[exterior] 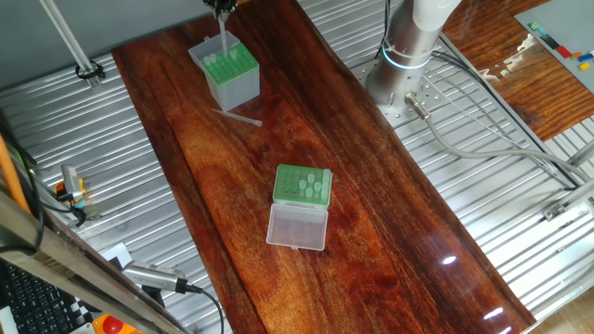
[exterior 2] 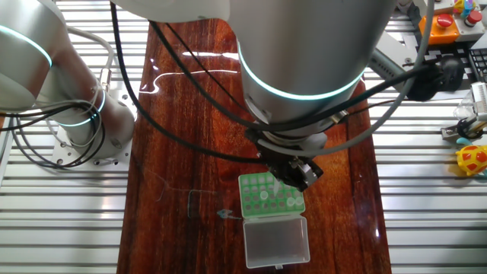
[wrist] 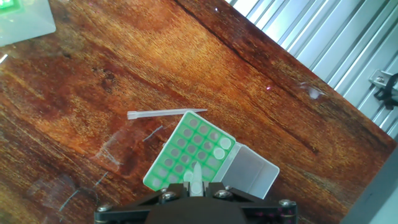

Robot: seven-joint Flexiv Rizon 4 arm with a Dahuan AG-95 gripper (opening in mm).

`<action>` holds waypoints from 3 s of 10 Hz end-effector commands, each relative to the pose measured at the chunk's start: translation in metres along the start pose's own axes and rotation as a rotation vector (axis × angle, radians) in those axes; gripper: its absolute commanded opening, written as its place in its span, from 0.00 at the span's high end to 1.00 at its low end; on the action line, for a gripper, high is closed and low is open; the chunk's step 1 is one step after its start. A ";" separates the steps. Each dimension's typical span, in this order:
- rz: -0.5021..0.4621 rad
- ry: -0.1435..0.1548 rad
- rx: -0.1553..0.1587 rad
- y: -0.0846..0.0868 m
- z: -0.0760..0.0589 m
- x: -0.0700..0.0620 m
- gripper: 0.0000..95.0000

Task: Transfer all large pipette tips from one holder to another

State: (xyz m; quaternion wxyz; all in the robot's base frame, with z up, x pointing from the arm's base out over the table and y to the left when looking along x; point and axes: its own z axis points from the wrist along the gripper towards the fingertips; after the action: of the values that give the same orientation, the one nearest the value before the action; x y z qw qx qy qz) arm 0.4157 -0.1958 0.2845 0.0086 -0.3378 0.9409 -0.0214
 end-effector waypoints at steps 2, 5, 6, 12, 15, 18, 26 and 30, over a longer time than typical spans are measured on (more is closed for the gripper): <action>-0.002 0.001 0.000 0.000 0.002 0.000 1.00; -0.003 0.000 0.000 -0.002 0.001 -0.003 1.00; -0.003 0.000 -0.001 -0.002 0.000 -0.004 1.00; -0.022 -0.014 -0.012 -0.005 0.000 -0.008 0.60; -0.022 -0.018 -0.014 -0.005 0.000 -0.009 0.60; -0.023 -0.019 -0.014 -0.006 -0.001 -0.008 0.60; 0.024 -0.032 -0.029 0.000 -0.025 -0.044 0.60; 0.023 -0.034 -0.028 0.005 -0.025 -0.058 0.60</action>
State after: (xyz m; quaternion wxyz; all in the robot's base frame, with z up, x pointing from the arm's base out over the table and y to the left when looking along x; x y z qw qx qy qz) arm 0.4574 -0.1546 0.3093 0.0201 -0.3269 0.9448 -0.0012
